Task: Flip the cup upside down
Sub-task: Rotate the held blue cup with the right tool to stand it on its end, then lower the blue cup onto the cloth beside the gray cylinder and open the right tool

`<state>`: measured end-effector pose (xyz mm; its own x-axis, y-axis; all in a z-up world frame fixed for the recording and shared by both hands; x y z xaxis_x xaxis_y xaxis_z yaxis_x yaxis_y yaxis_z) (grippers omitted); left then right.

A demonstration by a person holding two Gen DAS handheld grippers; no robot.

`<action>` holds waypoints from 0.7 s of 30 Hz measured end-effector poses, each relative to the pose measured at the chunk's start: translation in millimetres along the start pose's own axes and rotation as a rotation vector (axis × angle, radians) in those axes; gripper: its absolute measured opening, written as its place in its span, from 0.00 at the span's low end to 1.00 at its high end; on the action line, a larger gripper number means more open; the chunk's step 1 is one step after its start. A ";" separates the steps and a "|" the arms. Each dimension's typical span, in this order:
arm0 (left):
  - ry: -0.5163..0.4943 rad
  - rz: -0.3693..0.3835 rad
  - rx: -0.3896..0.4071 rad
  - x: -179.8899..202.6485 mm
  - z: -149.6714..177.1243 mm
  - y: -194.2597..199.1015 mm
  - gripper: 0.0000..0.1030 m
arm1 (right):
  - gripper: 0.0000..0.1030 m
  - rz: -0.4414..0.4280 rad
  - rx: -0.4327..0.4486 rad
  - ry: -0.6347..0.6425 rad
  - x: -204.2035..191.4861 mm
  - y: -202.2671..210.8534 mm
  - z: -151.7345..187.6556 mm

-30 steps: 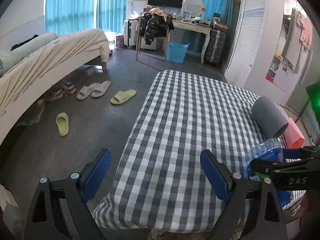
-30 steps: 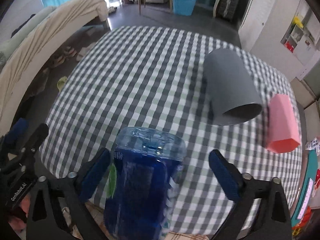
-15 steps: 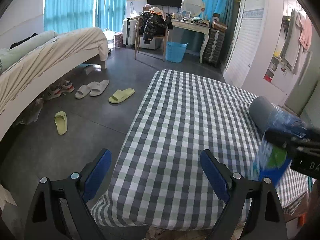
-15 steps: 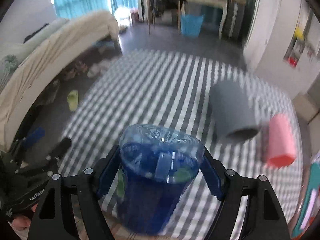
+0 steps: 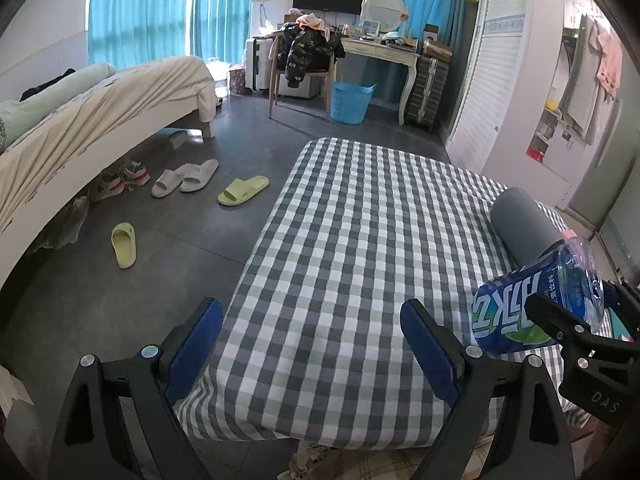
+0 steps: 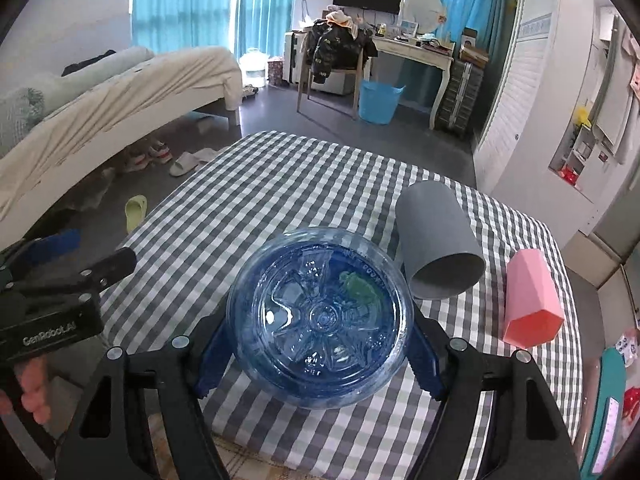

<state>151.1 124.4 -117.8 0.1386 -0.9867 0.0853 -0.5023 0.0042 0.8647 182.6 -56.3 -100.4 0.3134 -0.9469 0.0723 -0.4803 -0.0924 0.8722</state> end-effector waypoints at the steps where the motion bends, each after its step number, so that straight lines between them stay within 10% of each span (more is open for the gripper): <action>1: -0.004 0.001 0.001 1.8 0.4 0.7 0.90 | 0.72 -0.006 0.000 -0.004 1.2 -1.0 1.6; 21: -0.015 -0.017 0.001 18.4 9.3 8.6 0.90 | 0.76 -0.101 -0.008 -0.030 8.4 -11.0 0.6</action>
<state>141.3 104.8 -113.4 0.1341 -0.9890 0.0627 -0.5005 -0.0130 0.8656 189.9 -63.4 -109.7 0.3349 -0.9417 -0.0305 -0.4408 -0.1853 0.8783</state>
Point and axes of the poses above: each gripper's, at about its wrist camera, not at the fingertips, and y roughly against the way its jaws point, x to its right, z to its underside, the point moved 6 cm from there along -y, roughly the way its jaws point, and after that the axes turned 14 degrees about -x, right-handed, at the moved point
